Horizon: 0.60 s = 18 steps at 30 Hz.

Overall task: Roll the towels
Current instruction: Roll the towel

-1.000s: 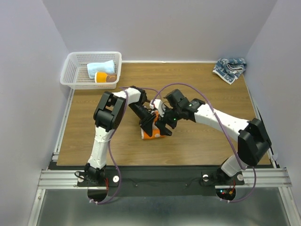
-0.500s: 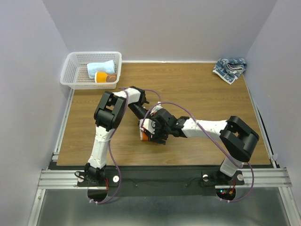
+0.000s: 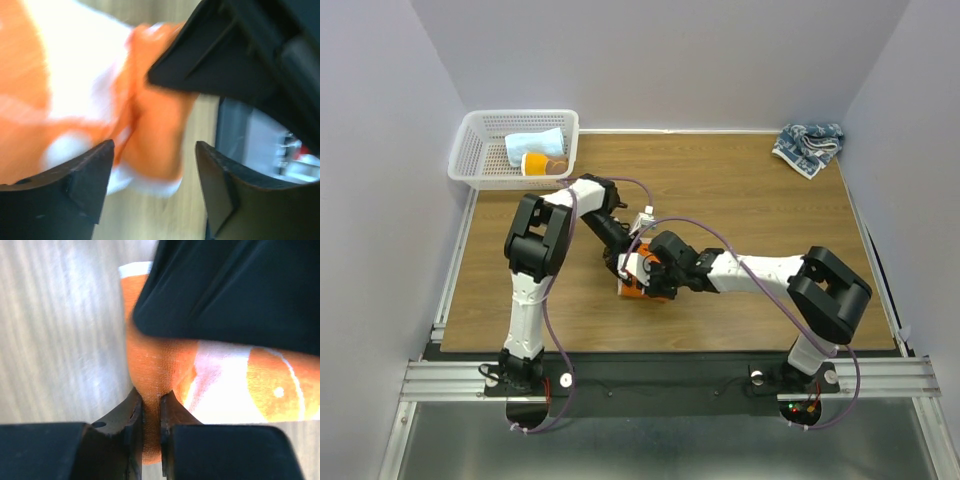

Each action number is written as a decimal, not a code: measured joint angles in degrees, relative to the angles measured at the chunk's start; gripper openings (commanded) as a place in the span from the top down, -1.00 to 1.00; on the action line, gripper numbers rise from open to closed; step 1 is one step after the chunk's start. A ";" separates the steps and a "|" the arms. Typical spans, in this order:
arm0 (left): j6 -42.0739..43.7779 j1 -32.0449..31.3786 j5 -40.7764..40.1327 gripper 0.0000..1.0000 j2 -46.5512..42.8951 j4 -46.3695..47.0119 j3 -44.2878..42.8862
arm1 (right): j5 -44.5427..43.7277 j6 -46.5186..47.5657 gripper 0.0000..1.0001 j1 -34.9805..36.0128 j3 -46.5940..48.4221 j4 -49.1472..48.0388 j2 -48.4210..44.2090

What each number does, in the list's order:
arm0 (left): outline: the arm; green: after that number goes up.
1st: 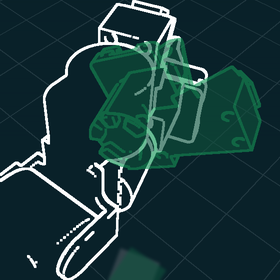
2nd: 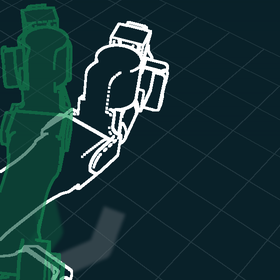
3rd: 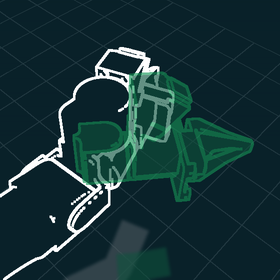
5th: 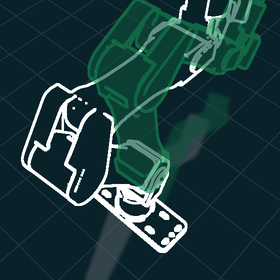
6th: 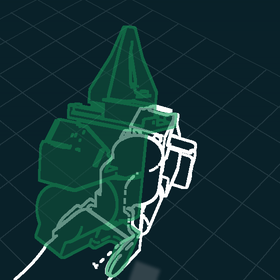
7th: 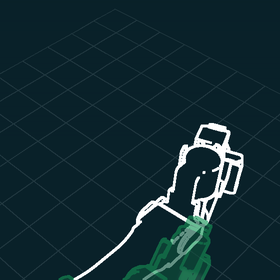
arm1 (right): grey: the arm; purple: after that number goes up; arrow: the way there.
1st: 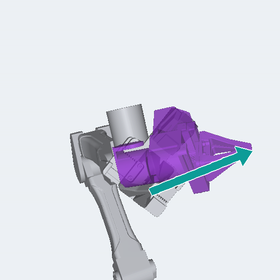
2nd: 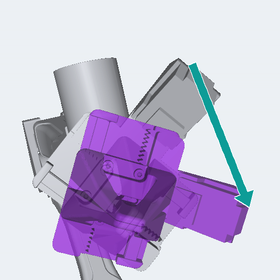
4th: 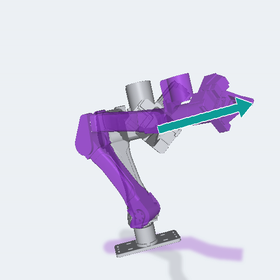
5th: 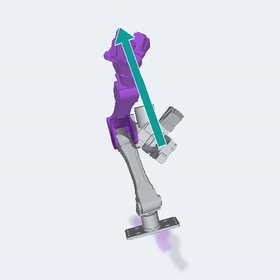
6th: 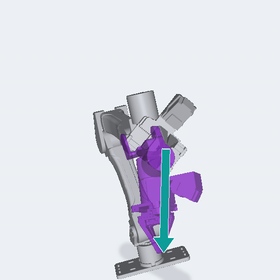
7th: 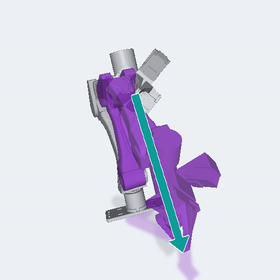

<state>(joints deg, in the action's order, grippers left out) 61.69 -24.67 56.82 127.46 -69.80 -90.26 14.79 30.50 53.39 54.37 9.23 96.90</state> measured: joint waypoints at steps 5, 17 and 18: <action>1.25 4.07 -5.99 -0.67 -4.96 5.33 0.48 | 3.69 -2.05 0.99 -0.55 -0.02 7.58 -2.08; -4.44 13.77 -15.74 -0.84 -25.51 25.64 10.25 | 17.53 -9.94 0.99 -3.61 6.67 24.46 2.78; -5.77 13.97 -16.70 -0.89 -28.63 28.63 12.37 | 19.15 -10.16 0.99 -4.24 7.58 25.31 3.91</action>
<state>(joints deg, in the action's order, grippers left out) 55.92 -10.70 40.12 98.83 -41.17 -77.89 33.93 20.34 49.15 61.95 34.54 100.82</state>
